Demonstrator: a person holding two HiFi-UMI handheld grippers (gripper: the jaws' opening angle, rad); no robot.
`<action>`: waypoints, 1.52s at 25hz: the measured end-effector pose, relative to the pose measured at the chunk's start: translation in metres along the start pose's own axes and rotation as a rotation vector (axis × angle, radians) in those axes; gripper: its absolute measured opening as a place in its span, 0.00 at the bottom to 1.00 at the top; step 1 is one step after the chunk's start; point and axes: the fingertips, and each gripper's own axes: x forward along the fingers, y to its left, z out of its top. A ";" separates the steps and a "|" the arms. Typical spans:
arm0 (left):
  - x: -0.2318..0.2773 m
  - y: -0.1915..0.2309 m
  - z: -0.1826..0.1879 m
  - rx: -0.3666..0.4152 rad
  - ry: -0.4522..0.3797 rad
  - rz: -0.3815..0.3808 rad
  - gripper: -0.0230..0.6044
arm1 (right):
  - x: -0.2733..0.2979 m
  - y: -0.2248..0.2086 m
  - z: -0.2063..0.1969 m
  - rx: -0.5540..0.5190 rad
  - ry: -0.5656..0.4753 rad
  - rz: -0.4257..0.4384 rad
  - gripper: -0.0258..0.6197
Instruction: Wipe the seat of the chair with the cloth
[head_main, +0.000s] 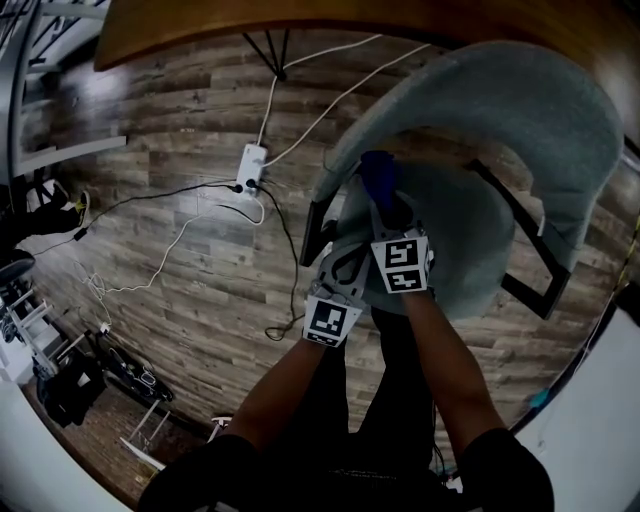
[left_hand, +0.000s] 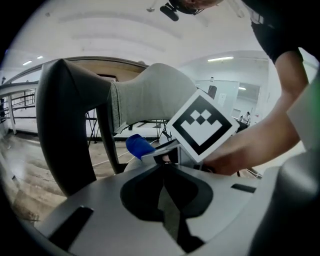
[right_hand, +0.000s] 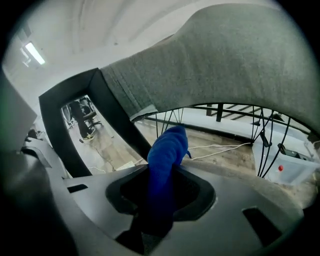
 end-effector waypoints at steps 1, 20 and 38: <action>0.000 0.001 -0.001 -0.001 0.001 0.001 0.05 | 0.004 0.000 -0.004 -0.004 0.016 -0.001 0.22; 0.016 0.001 0.006 0.021 0.019 -0.029 0.05 | -0.011 -0.052 -0.022 0.124 0.036 -0.149 0.22; 0.052 -0.039 0.023 0.056 0.047 -0.096 0.05 | -0.066 -0.143 -0.064 0.292 0.028 -0.337 0.22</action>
